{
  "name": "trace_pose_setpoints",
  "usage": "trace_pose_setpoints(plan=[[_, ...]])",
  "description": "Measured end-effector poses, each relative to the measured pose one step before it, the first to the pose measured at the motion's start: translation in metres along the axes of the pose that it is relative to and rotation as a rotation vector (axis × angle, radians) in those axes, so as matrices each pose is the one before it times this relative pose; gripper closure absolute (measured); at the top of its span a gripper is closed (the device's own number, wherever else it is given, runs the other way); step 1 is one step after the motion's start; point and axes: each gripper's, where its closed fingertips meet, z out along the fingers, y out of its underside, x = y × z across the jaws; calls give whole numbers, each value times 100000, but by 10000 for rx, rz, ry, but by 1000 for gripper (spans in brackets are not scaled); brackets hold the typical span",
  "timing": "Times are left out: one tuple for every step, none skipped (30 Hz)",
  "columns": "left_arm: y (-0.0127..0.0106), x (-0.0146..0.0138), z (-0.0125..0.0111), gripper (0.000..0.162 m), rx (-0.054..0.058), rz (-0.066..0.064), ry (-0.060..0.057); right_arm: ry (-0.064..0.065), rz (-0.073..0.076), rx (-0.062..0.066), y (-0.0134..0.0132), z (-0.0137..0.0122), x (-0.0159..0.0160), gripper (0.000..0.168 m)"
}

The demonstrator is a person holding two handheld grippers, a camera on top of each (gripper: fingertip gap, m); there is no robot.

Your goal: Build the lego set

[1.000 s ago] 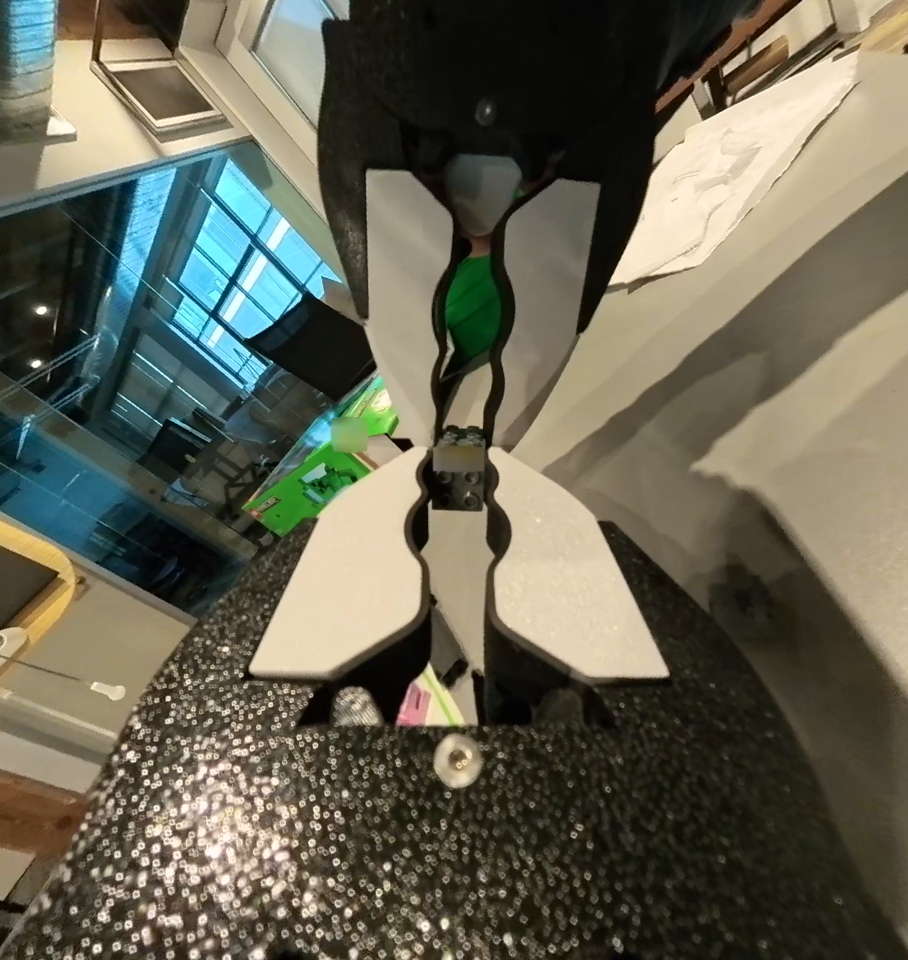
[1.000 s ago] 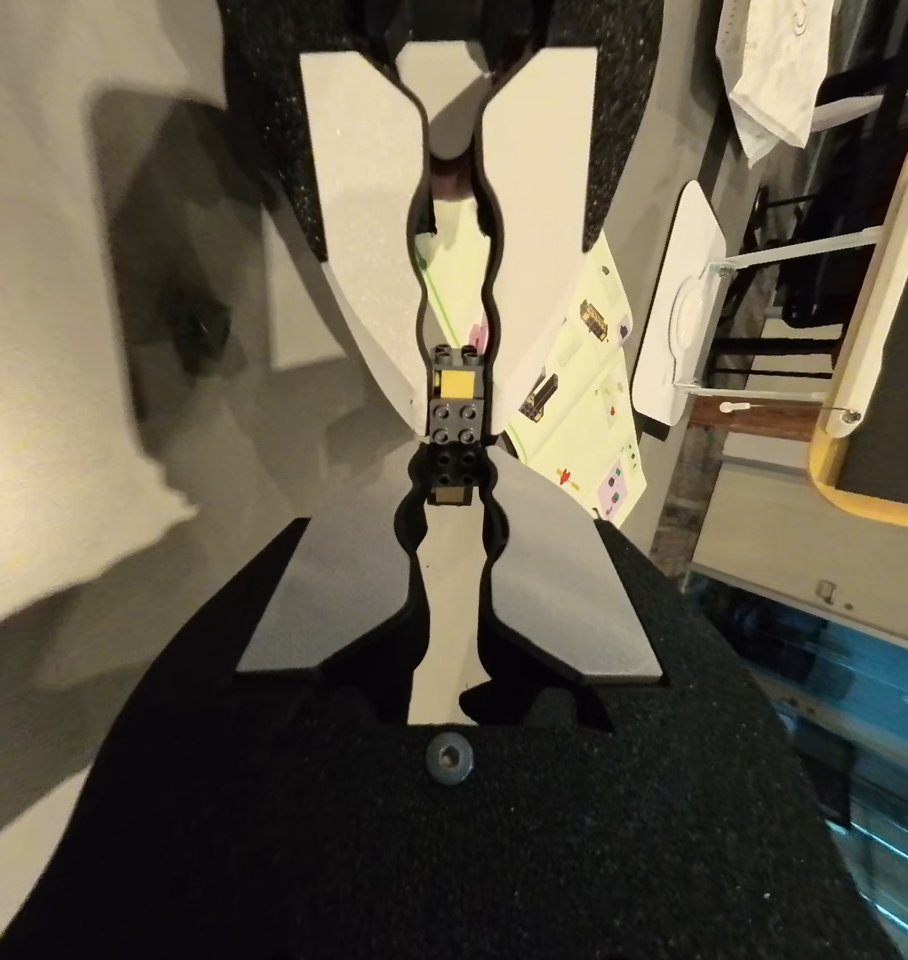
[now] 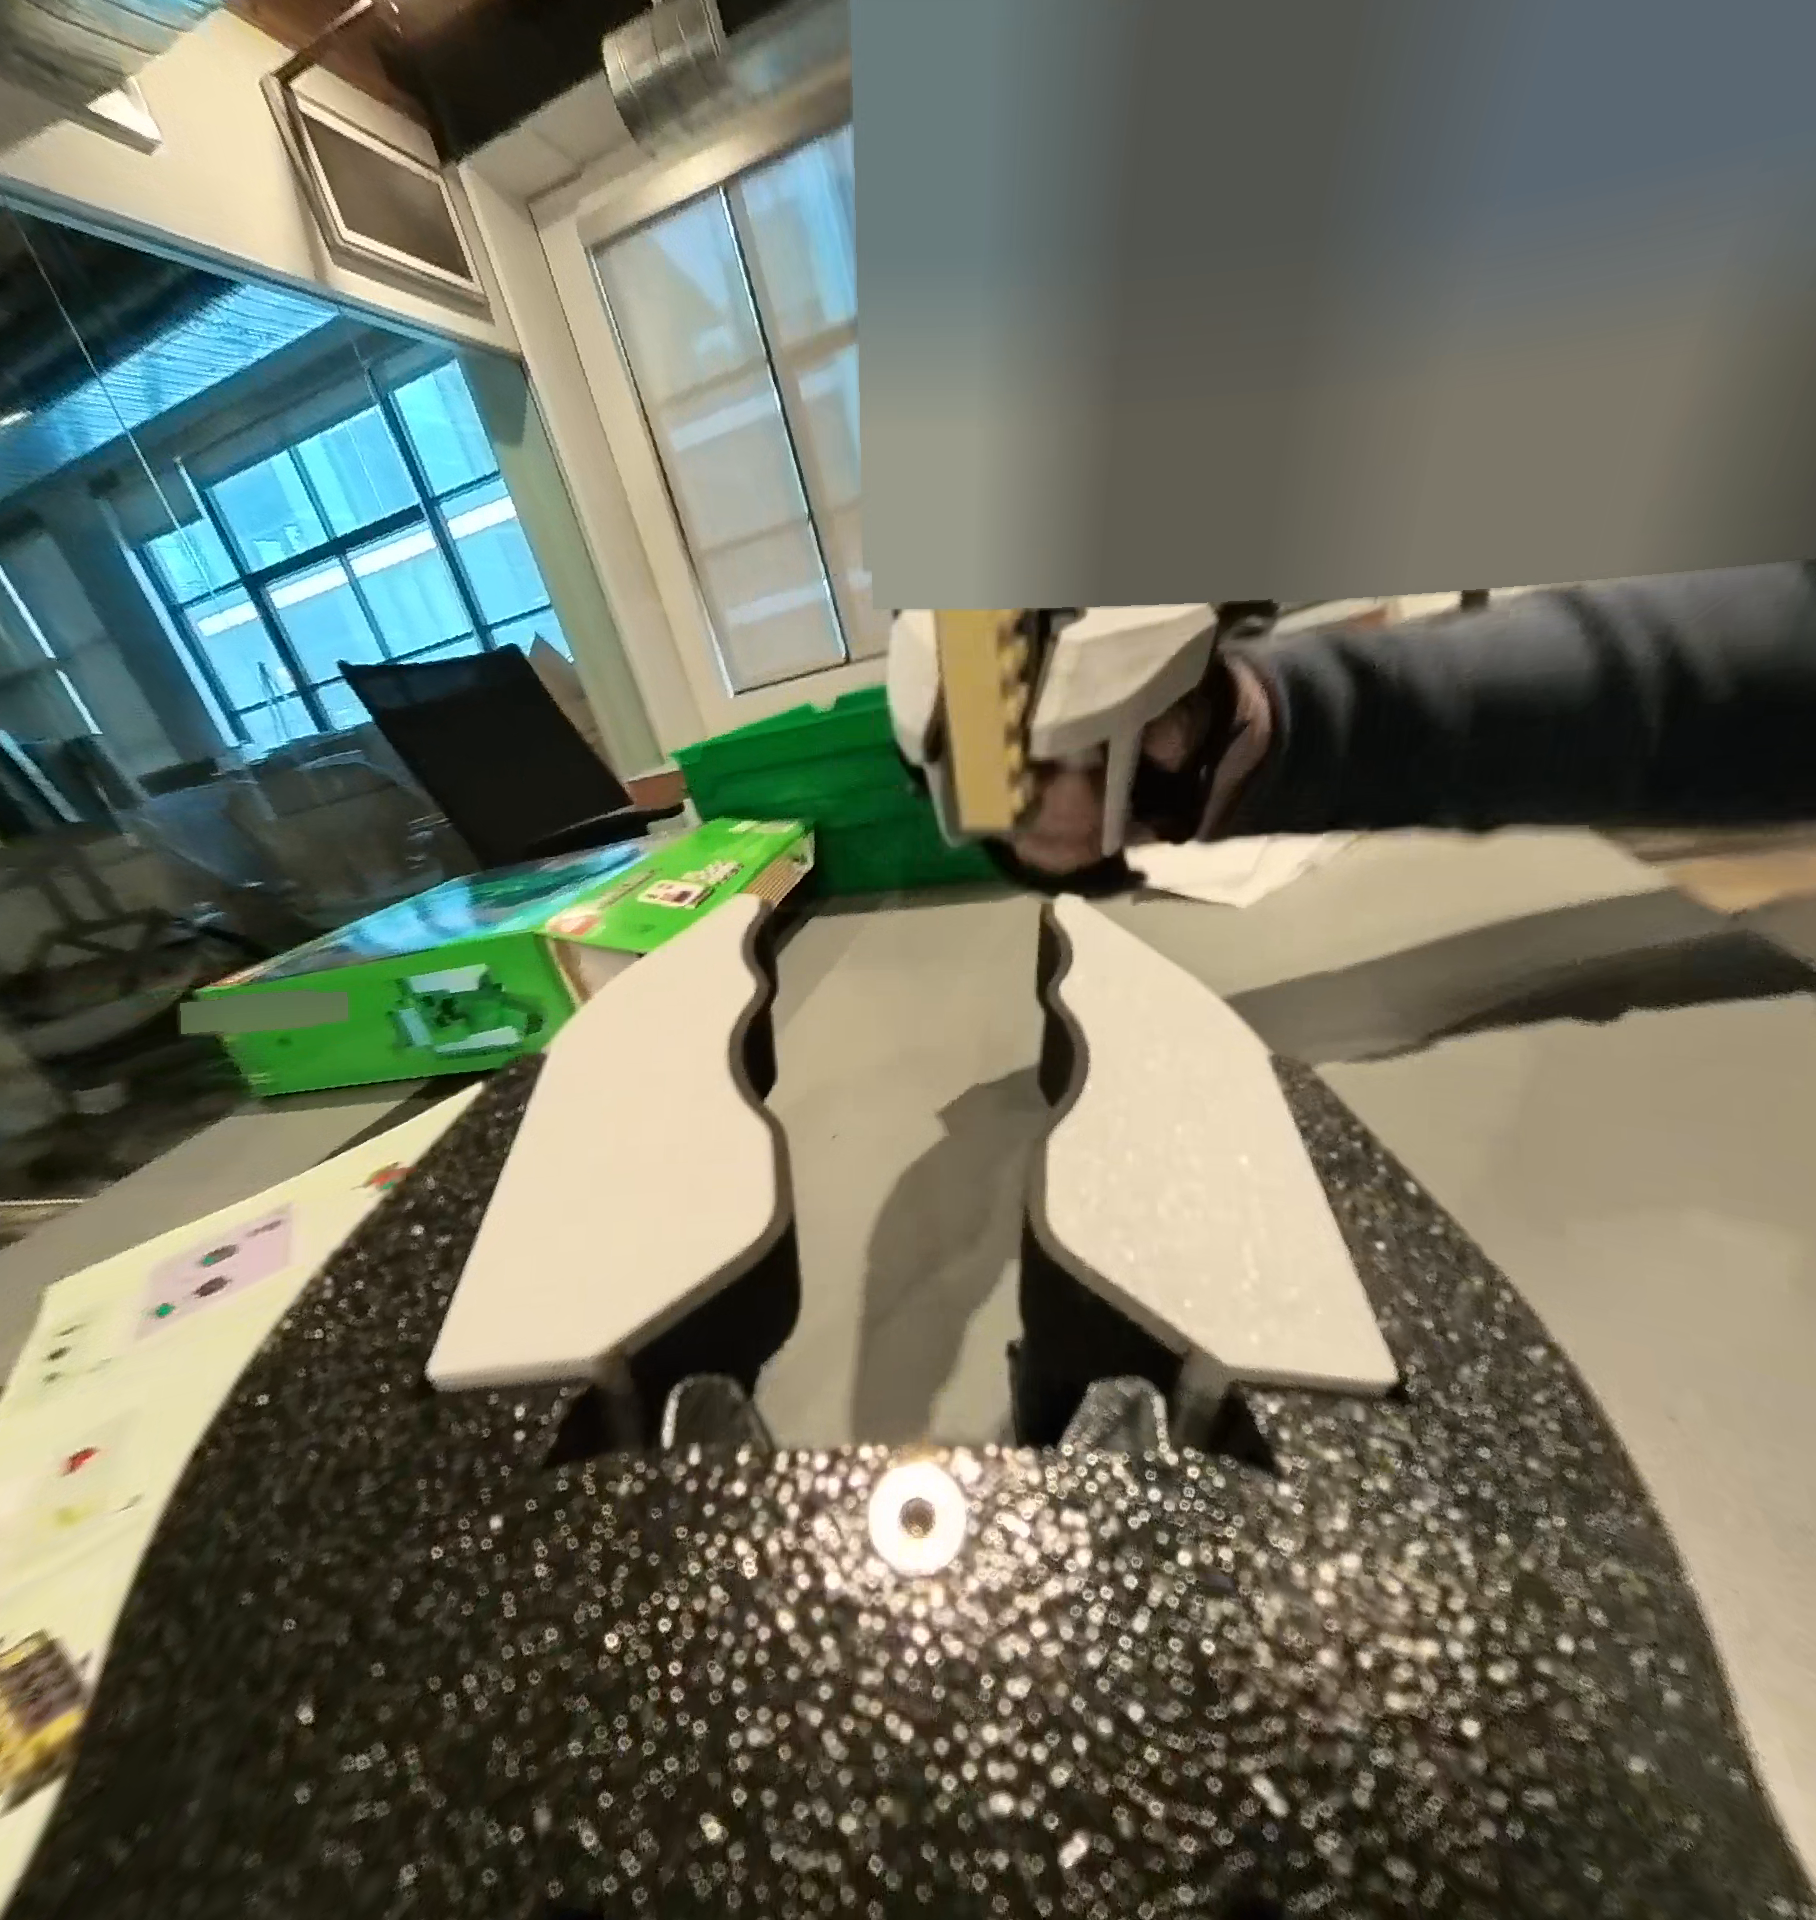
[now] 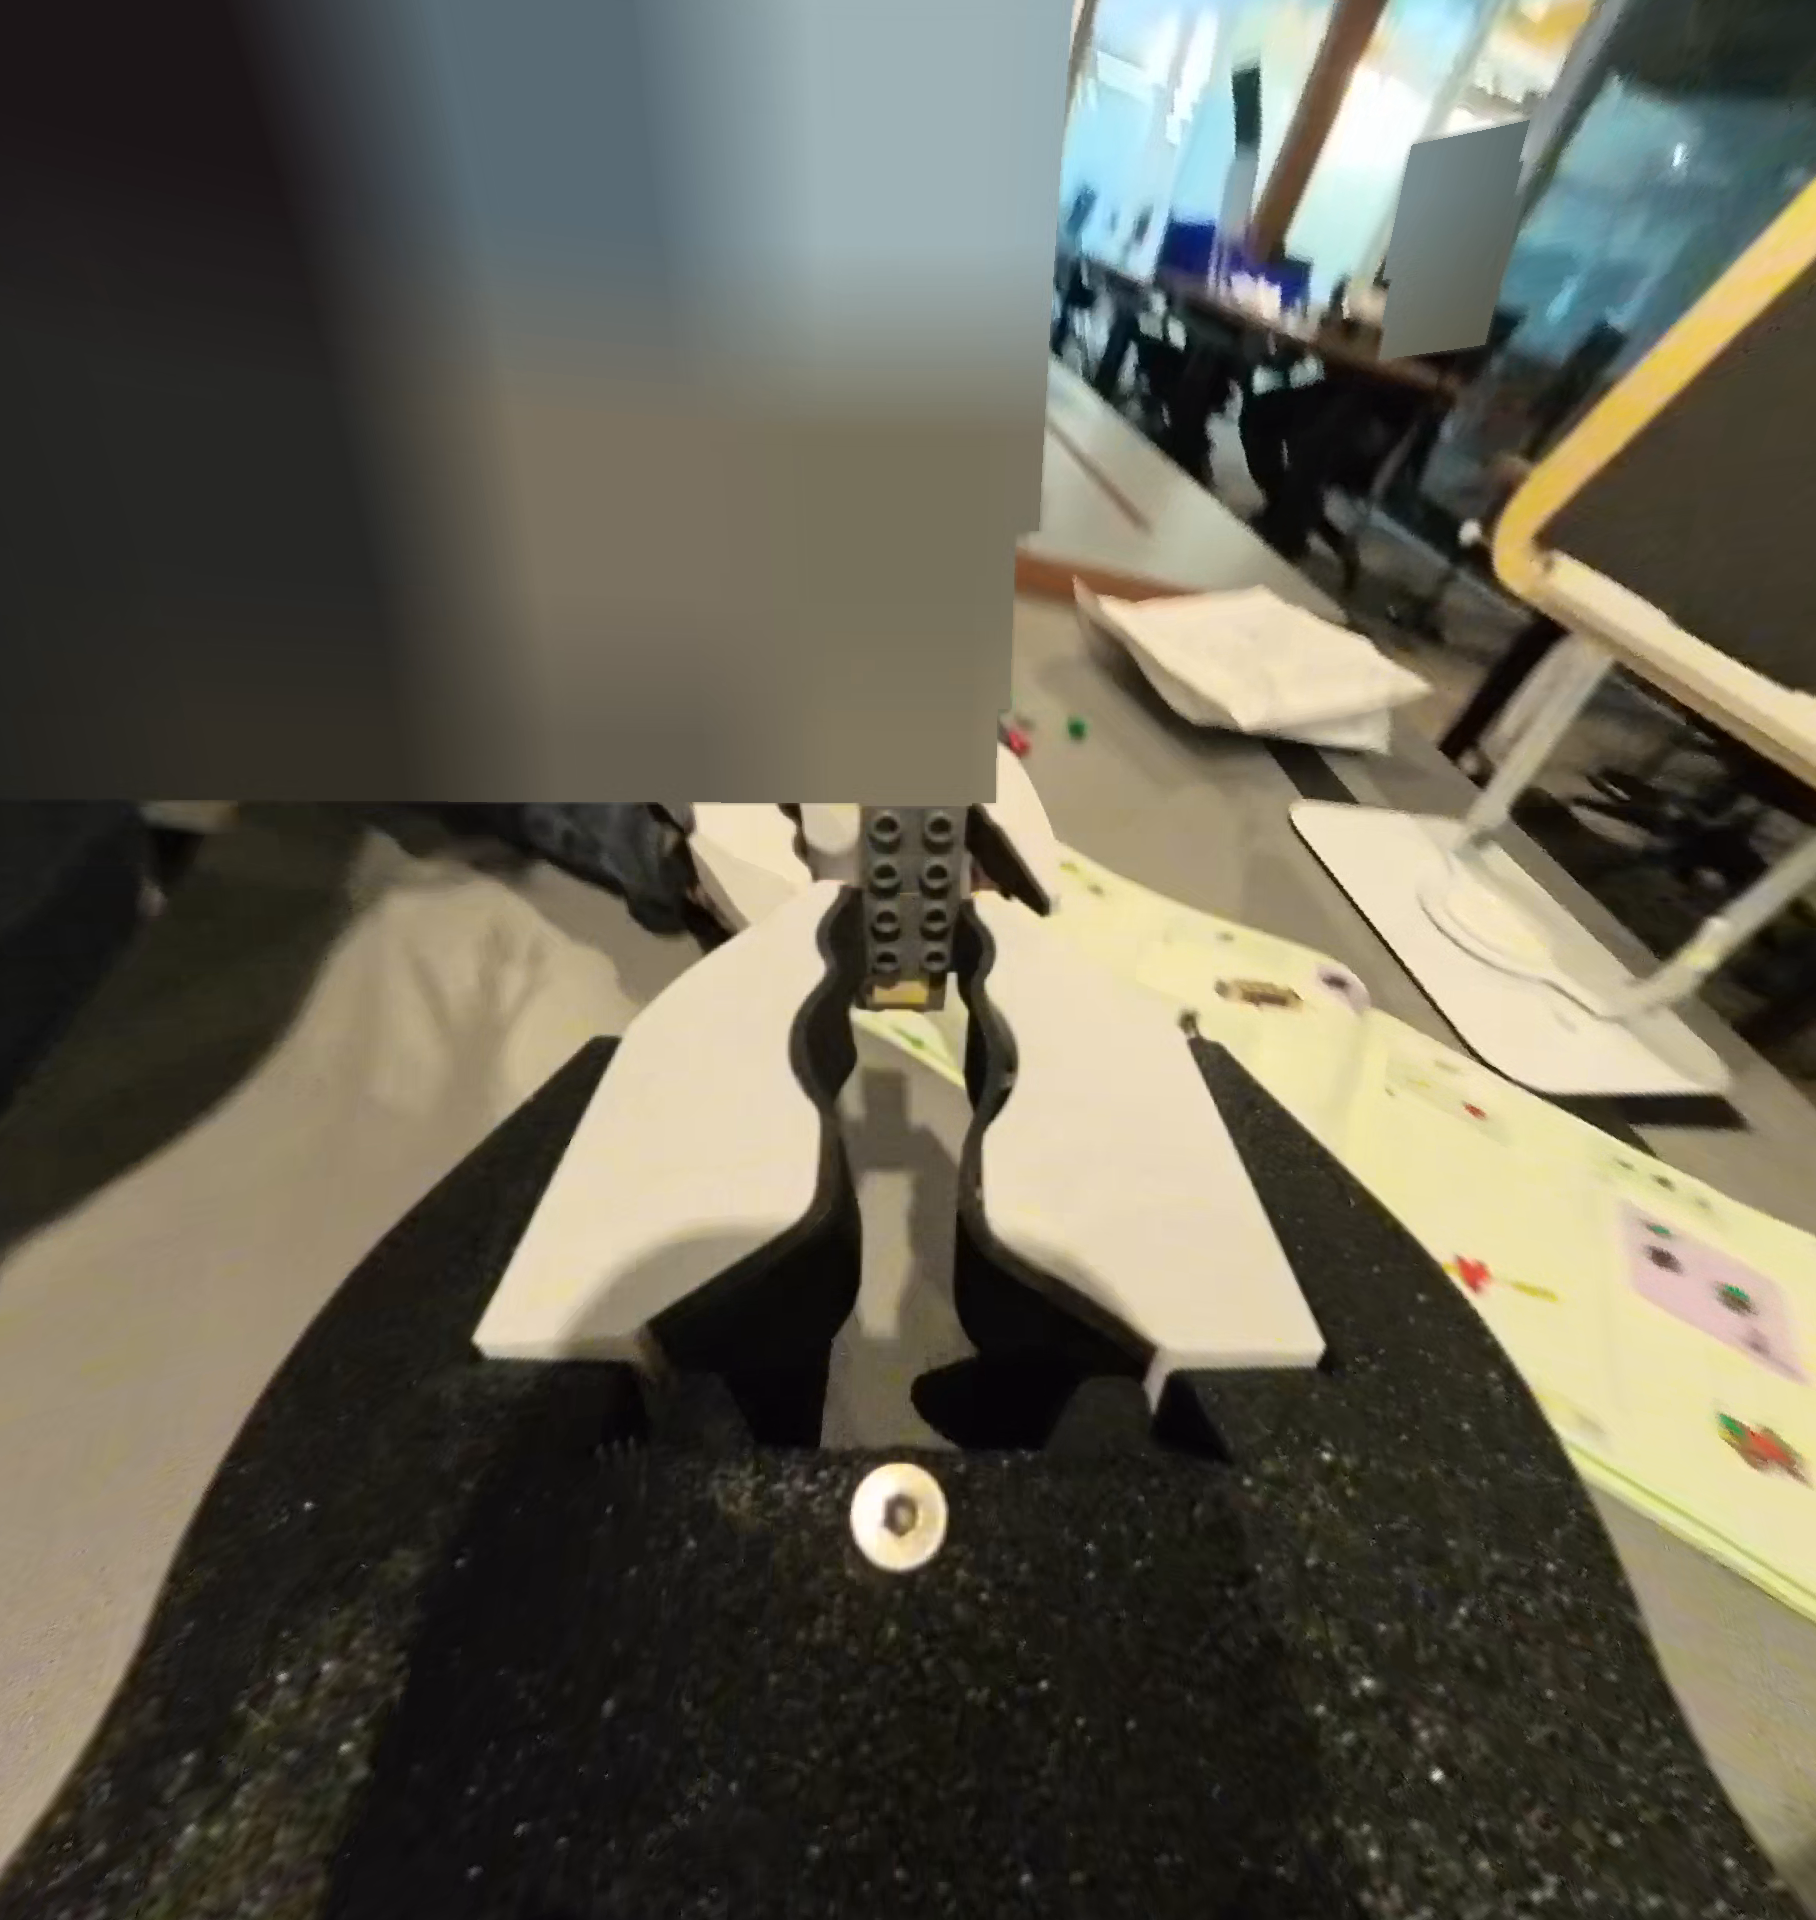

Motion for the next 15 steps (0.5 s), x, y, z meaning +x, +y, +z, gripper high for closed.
trace_pose_setpoints(plan=[[-158,-19,-33,114,99,-120,21,-198,254,604,-419,-126,-102,152],[-197,38,-23,114,116,-113,25,-238,178,599,-401,-121,-228,152],[-240,76,-21,115,142,-128,40,-130,157,524,-294,-119,-102,152],[-246,113,-8,115,151,-131,50,-109,95,449,-176,-118,-113,152],[-209,148,8,116,128,-114,53,-73,78,346,-44,-120,-87,152],[-116,174,29,116,71,-86,61,-39,30,297,21,-138,-68,152],[-56,205,68,117,26,-61,67,-44,-42,257,56,-148,-94,152],[-55,257,101,117,20,-54,83,-19,-69,189,97,-143,-81,152],[-73,306,129,118,26,-44,102,-26,-97,155,96,-124,-94,152],[-65,300,147,118,22,3,69,-29,-100,124,87,-87,-116,152],[-30,301,158,118,1,91,40,-47,-53,69,92,-55,-126,152],[-51,337,152,118,-19,190,27,-59,-55,44,68,-44,-137,152],[-106,312,136,119,-16,275,-25,-72,-84,27,22,-16,-133,152],[-128,288,122,121,-10,325,-58,-62,-140,-29,45,4,-118,152],[-51,285,119,123,-37,321,-54,-25,-177,-83,88,0,-78,152]])
